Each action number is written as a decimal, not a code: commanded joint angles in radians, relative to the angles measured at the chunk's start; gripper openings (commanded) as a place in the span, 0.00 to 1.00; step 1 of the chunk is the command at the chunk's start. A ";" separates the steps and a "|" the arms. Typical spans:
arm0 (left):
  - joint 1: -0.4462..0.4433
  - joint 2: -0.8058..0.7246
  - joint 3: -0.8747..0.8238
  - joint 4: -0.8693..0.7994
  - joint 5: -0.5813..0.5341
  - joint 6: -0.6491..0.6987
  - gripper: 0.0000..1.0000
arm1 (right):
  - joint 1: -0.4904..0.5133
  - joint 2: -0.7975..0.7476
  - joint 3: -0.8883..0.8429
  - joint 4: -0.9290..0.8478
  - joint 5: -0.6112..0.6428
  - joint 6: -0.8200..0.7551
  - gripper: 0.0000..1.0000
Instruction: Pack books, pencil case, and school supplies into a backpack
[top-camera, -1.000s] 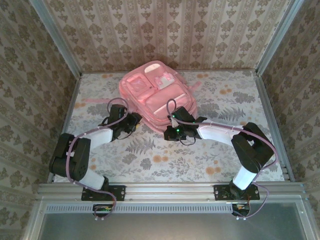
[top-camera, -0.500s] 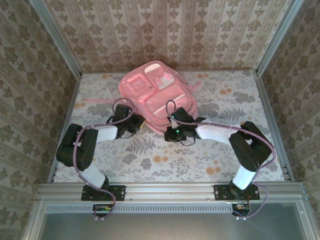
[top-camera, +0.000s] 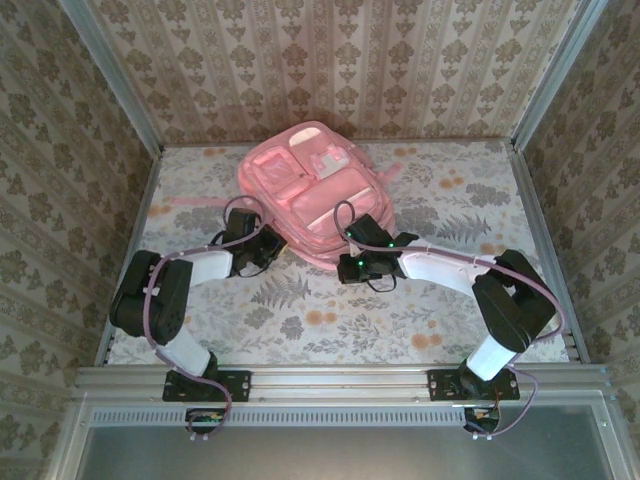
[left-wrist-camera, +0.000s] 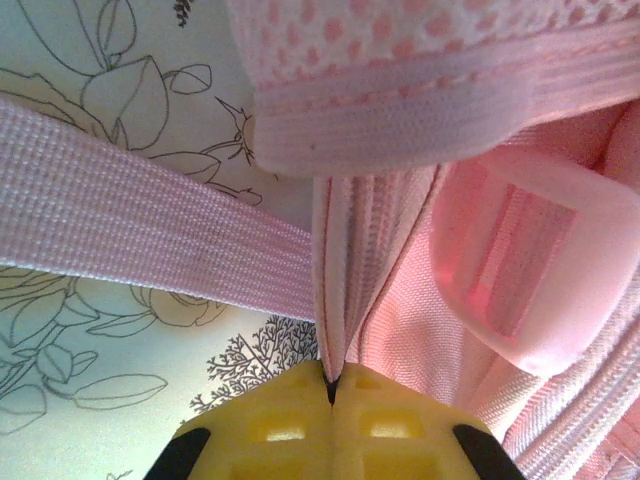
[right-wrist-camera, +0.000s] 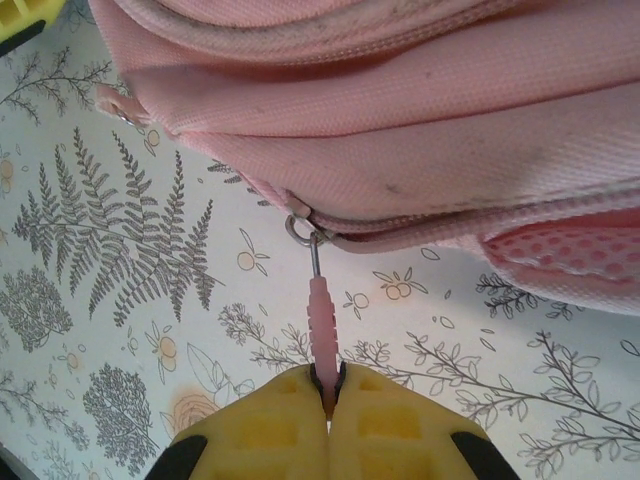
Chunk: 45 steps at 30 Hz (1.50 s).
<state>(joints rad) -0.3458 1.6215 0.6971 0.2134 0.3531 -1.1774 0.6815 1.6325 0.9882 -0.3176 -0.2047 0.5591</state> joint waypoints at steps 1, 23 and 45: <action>0.036 -0.042 0.004 -0.080 -0.090 0.042 0.00 | -0.019 -0.029 -0.001 -0.129 0.045 -0.023 0.00; 0.056 -0.164 0.035 -0.262 -0.168 0.120 0.00 | -0.061 0.011 0.176 -0.397 0.187 -0.144 0.00; 0.165 -0.001 0.528 -0.725 -0.177 0.426 0.12 | 0.028 0.061 0.190 -0.241 -0.091 -0.171 0.00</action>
<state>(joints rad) -0.2340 1.5547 1.0794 -0.4683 0.1680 -0.8608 0.6731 1.6588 1.1595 -0.5850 -0.1959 0.3882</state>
